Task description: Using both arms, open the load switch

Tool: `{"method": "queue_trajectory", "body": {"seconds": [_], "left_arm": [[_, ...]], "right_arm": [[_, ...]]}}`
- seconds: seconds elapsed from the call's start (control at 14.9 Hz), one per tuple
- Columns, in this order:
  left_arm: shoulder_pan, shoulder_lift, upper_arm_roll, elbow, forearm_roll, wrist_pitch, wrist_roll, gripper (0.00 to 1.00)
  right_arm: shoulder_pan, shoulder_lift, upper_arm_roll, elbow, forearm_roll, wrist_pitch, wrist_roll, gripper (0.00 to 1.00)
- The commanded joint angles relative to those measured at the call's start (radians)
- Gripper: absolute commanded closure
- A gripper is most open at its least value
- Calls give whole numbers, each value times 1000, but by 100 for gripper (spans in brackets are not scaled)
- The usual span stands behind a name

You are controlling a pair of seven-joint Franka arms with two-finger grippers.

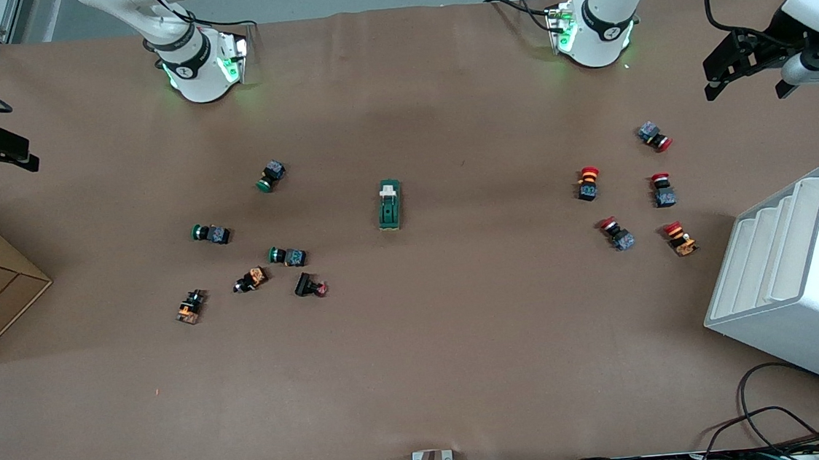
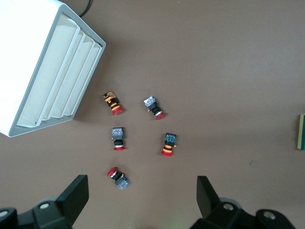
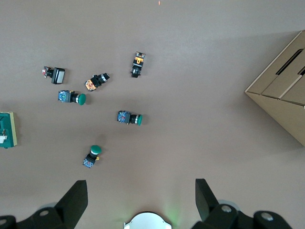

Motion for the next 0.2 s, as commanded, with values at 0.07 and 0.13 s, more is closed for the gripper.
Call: {"method": "queue_trajectory", "body": {"seconds": [0.07, 0.13], "left_arm": [[4, 6, 0, 37, -13, -4, 2, 0], [3, 14, 0, 43, -11, -11, 1, 0]], "right_arm": [[4, -29, -3, -33, 11, 12, -5, 0], [4, -29, -1, -33, 6, 13, -7, 0]]}}
